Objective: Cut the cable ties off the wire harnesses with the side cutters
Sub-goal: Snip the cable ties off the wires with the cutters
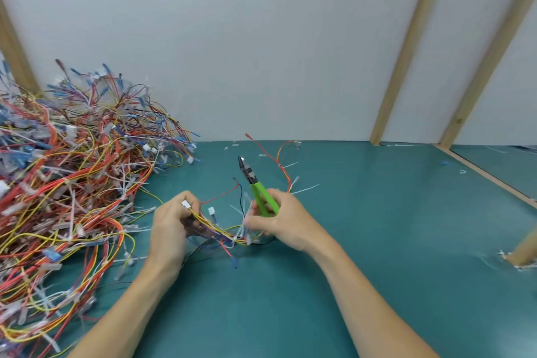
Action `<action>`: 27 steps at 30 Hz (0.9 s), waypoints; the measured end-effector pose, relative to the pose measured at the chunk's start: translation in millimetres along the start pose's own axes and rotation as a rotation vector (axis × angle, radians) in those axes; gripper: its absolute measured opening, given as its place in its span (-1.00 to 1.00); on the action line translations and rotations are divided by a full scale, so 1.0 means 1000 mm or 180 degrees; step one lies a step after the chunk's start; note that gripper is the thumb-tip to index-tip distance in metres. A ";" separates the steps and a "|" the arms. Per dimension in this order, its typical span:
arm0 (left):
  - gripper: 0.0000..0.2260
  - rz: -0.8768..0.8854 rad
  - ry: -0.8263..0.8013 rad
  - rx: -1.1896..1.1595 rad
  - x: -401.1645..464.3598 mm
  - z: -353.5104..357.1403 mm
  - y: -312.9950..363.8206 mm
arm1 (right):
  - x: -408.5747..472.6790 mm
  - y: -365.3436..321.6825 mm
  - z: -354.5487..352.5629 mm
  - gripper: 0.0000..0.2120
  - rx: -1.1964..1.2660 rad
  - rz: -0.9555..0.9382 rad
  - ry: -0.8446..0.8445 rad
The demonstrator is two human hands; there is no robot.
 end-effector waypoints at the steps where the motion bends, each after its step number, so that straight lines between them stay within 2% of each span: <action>1: -0.83 -0.0083 0.0077 0.0087 0.003 -0.003 -0.003 | 0.000 0.002 -0.002 -0.74 -0.0157 0.0020 0.0059; 4: -0.81 -0.0223 0.0257 0.0491 0.008 -0.009 -0.008 | 0.000 0.005 -0.002 -0.74 -0.0422 0.0044 0.0048; 7: -0.76 -0.0212 0.0353 0.1540 0.007 -0.018 -0.010 | 0.000 0.005 0.003 -0.76 -0.0591 0.0054 0.0052; 9: -0.75 0.0216 0.0443 0.2511 0.003 -0.021 0.002 | 0.000 0.006 0.006 -0.74 -0.0742 0.0085 0.0141; 10: -0.69 0.0556 0.0457 0.2724 0.001 -0.020 0.010 | 0.000 0.006 0.006 -0.73 -0.0798 0.0108 0.0177; 12: -0.67 0.0980 0.0118 0.2690 -0.003 -0.009 0.022 | 0.001 0.007 0.006 -0.70 -0.0843 0.0166 0.0226; 13: -0.74 0.0954 -0.0155 0.2659 -0.006 -0.001 0.023 | 0.001 0.007 0.006 -0.70 -0.0852 0.0188 0.0262; 15: -0.89 0.0696 -0.0803 0.3324 -0.011 0.014 0.015 | 0.001 0.007 0.005 -0.69 -0.0858 0.0213 0.0332; 17: -0.71 0.0742 -0.1326 0.4138 -0.014 0.022 0.005 | 0.001 0.008 0.005 -0.68 -0.0848 0.0220 0.0343; 19: -0.60 0.0673 -0.1494 0.3942 -0.012 0.021 0.003 | 0.001 0.008 0.007 -0.67 -0.0902 0.0205 0.0335; 21: -0.59 0.0339 -0.1757 0.3281 -0.009 0.016 -0.002 | 0.002 0.008 0.006 -0.67 -0.0980 0.0205 0.0375; 24: -0.75 0.0224 -0.2145 0.3069 -0.012 0.016 -0.004 | 0.002 0.009 0.006 -0.71 -0.0952 0.0227 0.0475; 27: -0.84 0.0504 -0.2001 0.3157 -0.011 0.016 0.000 | 0.000 0.003 0.000 -0.86 -0.0769 -0.0008 0.0820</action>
Point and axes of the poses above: each hand's wrist, its own x-axis towards the middle knuckle, its own z-axis out of the palm, y = z × x, the point moved 6 cm from there along x, towards the middle knuckle, and after that the axes turned 7 degrees about z, right-handed, at the moved point
